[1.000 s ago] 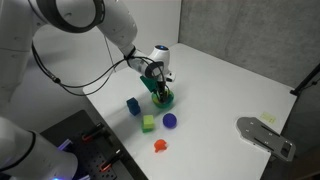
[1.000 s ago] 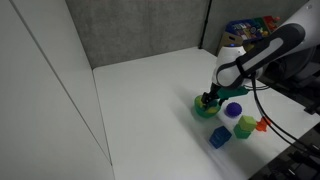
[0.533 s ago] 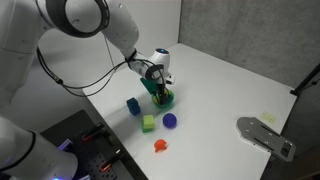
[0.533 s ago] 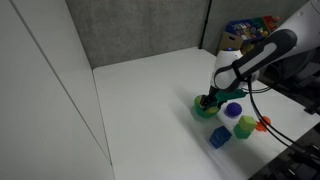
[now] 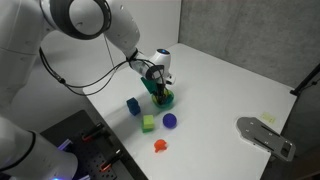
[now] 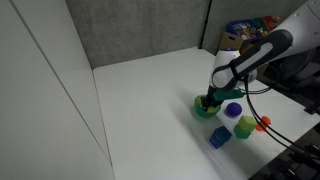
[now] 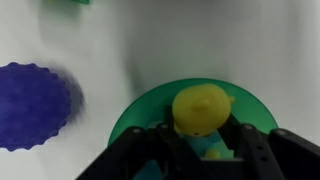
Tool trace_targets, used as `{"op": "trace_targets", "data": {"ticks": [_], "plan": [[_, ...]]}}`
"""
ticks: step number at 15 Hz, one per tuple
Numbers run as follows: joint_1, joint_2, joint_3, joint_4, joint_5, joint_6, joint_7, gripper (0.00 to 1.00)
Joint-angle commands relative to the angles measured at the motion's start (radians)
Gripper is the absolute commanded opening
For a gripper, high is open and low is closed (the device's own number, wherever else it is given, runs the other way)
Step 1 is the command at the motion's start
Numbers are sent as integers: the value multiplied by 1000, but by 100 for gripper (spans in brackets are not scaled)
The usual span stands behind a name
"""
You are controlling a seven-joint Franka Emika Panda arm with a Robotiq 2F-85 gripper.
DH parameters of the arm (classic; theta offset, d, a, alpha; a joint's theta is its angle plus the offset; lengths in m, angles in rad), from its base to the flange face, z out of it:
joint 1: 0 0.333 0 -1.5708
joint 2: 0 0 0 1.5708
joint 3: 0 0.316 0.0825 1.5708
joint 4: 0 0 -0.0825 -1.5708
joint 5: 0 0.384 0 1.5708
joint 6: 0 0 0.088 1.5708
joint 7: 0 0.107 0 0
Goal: Remove the yellow toy animal from the green bowl and put it on the table
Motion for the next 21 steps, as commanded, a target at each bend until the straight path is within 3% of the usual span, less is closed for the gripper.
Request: {"op": "trace_targets", "data": {"ticks": [1, 9, 15, 21], "plan": [[-18, -28, 10, 28, 32, -48, -12, 20], [-66, -143, 41, 24, 91, -125, -61, 13], [-132, -195, 17, 40, 130, -149, -78, 13], [-214, -167, -20, 61, 143, -148, -101, 13]]}}
